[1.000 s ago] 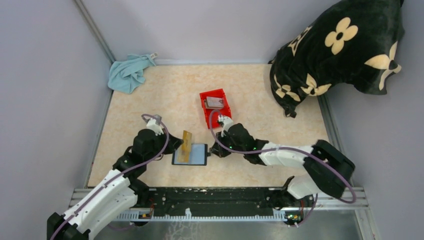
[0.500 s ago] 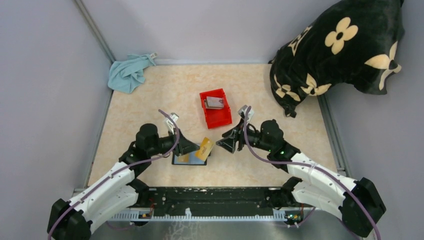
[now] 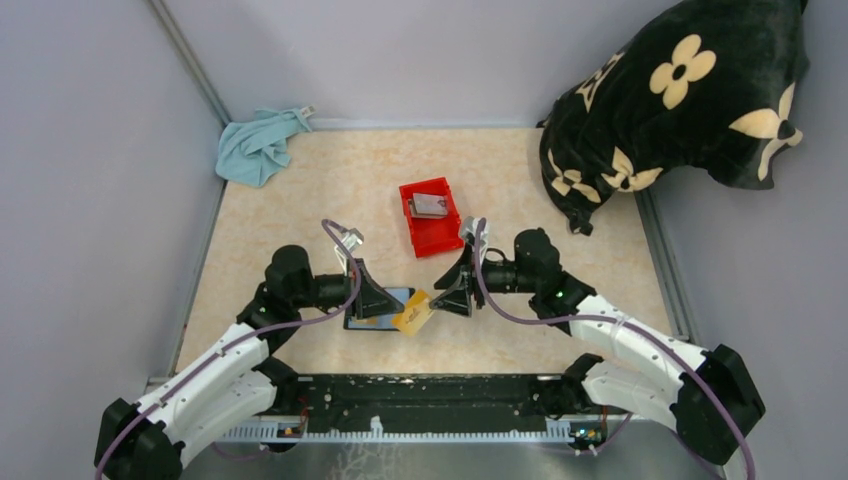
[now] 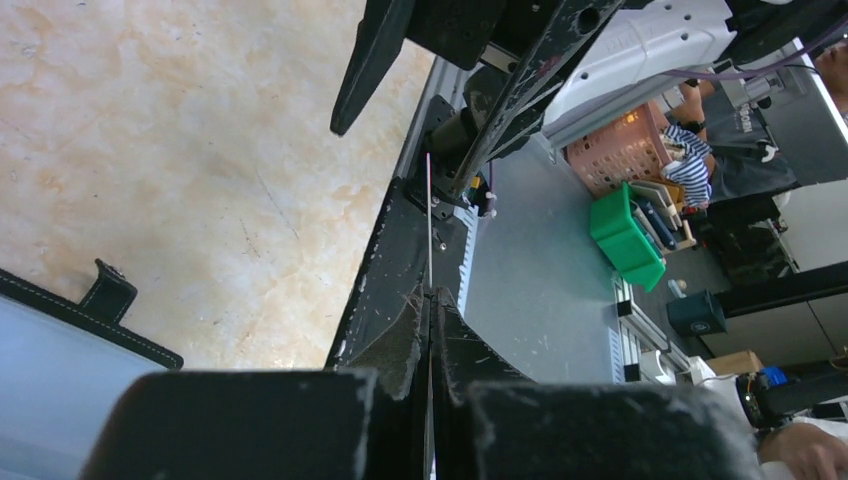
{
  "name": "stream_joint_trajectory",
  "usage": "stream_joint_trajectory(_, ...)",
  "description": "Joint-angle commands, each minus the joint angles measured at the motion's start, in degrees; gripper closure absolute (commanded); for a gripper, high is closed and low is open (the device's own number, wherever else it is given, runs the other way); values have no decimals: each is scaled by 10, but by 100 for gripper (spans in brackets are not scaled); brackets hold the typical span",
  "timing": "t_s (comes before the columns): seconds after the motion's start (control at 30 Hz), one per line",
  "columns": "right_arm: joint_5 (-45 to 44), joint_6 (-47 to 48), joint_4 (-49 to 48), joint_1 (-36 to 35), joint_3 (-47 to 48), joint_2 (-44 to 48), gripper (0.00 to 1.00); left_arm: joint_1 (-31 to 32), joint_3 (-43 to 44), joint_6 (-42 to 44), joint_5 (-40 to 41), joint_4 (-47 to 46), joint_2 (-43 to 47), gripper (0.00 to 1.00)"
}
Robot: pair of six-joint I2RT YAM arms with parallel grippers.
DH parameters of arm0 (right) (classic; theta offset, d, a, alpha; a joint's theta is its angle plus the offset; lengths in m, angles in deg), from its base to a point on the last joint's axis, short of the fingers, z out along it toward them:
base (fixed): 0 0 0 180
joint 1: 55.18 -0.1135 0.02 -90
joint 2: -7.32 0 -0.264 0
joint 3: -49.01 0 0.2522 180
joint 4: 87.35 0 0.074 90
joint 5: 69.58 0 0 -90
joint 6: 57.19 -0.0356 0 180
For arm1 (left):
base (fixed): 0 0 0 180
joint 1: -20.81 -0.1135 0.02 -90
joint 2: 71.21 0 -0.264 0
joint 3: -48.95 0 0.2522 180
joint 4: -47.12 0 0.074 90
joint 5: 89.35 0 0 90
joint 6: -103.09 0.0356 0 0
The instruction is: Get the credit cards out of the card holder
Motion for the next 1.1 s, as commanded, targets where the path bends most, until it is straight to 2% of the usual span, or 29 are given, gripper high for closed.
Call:
stream_joint_trajectory(0.0,95,2,-49,6,31,-14,47,-1,15,11,-37,-30,-1,100)
stream_joint_trajectory(0.17,107,-27,-83,6,15,-15,53,0,14,12,-39,-37,-10,100)
stream_joint_trajectory(0.3,114,-54,-125,6,-3,-14,71,0,15,11,-41,-40,-16,100)
stream_joint_trajectory(0.33,119,-63,-141,6,-7,-15,73,1,15,11,-41,-40,-18,100)
stream_joint_trajectory(0.47,126,-56,-129,6,-3,-23,68,7,14,11,-43,-45,-15,100)
stream_joint_trajectory(0.67,143,-55,-126,6,3,-36,68,10,15,14,-39,-43,-12,100)
stream_joint_trajectory(1.07,161,-69,-145,6,-1,-53,80,11,17,16,-36,-43,-14,100)
